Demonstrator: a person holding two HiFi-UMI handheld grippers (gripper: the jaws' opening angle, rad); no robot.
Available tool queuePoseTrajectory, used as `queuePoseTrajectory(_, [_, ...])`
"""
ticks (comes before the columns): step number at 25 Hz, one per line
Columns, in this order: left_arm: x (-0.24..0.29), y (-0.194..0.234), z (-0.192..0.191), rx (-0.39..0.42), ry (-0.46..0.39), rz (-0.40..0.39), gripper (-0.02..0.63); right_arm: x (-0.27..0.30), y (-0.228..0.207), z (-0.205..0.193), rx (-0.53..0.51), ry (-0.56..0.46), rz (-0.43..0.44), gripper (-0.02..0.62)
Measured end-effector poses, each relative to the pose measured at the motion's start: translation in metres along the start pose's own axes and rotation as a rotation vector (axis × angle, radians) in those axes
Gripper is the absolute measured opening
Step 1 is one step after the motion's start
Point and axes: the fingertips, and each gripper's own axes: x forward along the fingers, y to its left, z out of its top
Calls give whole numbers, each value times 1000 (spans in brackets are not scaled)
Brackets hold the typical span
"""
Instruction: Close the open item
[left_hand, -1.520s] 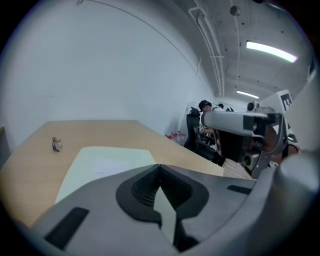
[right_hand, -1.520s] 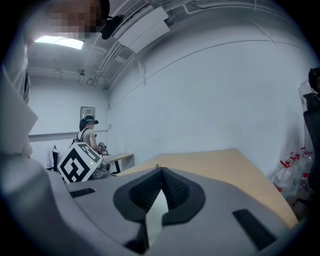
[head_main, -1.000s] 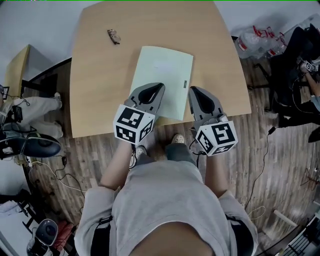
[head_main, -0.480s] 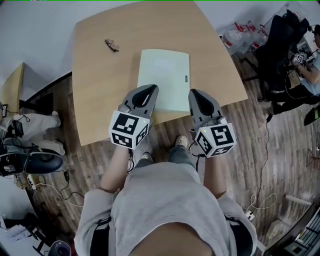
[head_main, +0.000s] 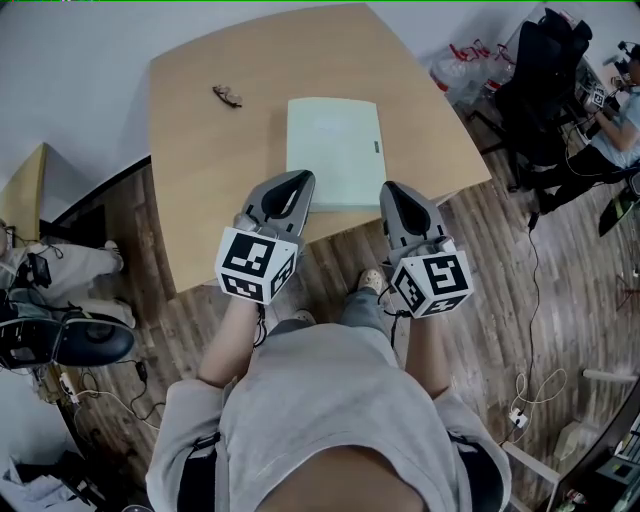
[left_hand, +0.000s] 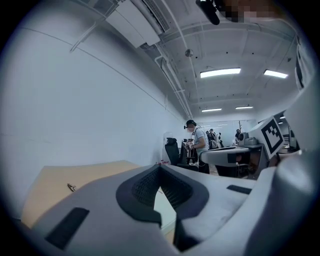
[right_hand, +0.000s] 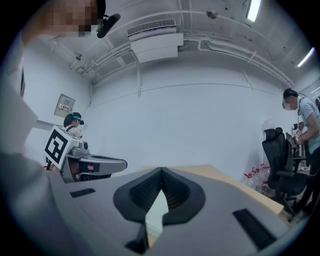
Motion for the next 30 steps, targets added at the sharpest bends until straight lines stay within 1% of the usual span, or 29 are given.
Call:
queuePoseTrajectory(4, [-22, -3, 2, 8, -20, -6, 14, -12, 19, -1, 1, -7, -14, 5])
queuePoseTrajectory(9, [-38, -9, 3, 12, -37, -11, 15, -24, 31, -2, 1, -7, -26, 5])
queuePoseTrajectory(15, [-45, -11, 6, -3, -63, -1, 14, -31, 36, 1, -7, -24, -21, 5])
queuePoseTrajectory(24, [-51, -10, 8, -6, -75, 7, 14, -30, 43, 4, -23, -25, -8, 5])
queuePoseTrajectory(30, [-49, -13, 9, -1, -79, -1, 14, -33, 41, 6, -25, -29, -17, 5])
